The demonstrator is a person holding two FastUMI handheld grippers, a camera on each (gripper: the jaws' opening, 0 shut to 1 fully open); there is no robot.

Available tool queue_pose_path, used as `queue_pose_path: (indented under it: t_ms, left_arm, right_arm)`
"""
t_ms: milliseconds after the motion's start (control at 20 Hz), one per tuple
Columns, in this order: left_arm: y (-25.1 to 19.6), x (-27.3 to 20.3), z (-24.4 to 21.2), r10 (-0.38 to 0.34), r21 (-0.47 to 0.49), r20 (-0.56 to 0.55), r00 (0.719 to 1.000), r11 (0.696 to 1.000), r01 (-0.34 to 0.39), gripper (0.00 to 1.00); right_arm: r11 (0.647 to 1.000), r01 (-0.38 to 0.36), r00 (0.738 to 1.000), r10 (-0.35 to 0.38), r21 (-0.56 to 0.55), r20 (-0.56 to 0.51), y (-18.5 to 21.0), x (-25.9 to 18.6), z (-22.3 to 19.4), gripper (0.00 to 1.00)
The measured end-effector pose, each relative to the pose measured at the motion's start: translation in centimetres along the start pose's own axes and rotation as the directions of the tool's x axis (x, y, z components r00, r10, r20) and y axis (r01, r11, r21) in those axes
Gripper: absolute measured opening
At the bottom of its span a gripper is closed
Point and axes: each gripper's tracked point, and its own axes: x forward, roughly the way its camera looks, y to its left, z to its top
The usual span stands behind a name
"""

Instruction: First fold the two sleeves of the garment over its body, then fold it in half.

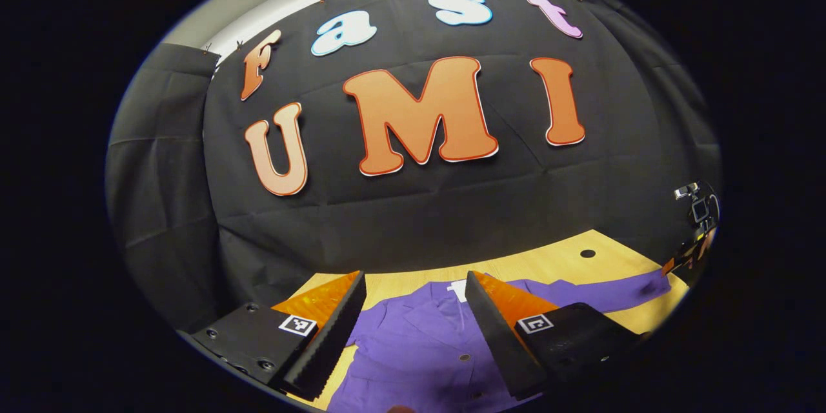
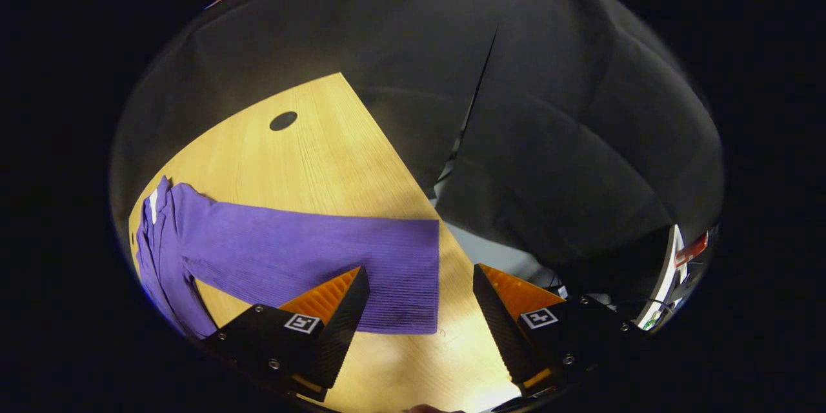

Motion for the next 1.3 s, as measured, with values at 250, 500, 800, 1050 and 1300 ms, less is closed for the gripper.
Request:
queue_pose_path:
  t_ms: [250, 500, 800, 1050, 1300]
  left_arm:
    - [-1.5, -0.2, -0.8, -0.014, -0.001, -0.027, 1.000, 1.000, 0.014, 0.97]
    - [-2.1, -0.4, -2.1, -0.024, 0.000, -0.055, 0.998, 1.000, 0.024, 0.97]
    - [-1.9, -0.3, -3.2, -0.015, -0.011, -0.086, 0.996, 1.000, 0.014, 0.97]
    - [-1.4, -0.3, -3.4, -0.010, -0.022, -0.095, 0.995, 1.000, 0.008, 0.97]
    - [0.5, -0.3, -4.2, 0.010, -0.029, -0.107, 0.994, 0.999, -0.014, 0.97]
  right_arm:
    - [0.997, -0.067, 0.983, 0.074, 0.046, -0.167, 1.2, 1.0, -0.5, 0.97]
    - [0.990, -0.109, 0.948, 0.129, 0.085, -0.292, 1.0, 1.6, -1.3, 0.96]
    - [0.997, -0.062, 0.932, 0.070, 0.035, -0.356, 1.0, 2.7, -1.8, 0.89]
    - [0.997, -0.023, 0.914, 0.049, 0.070, -0.403, 2.4, 3.2, -1.4, 0.62]
    - [0.980, -0.037, 0.906, 0.115, 0.195, -0.407, 4.0, 2.6, -1.5, 0.05]
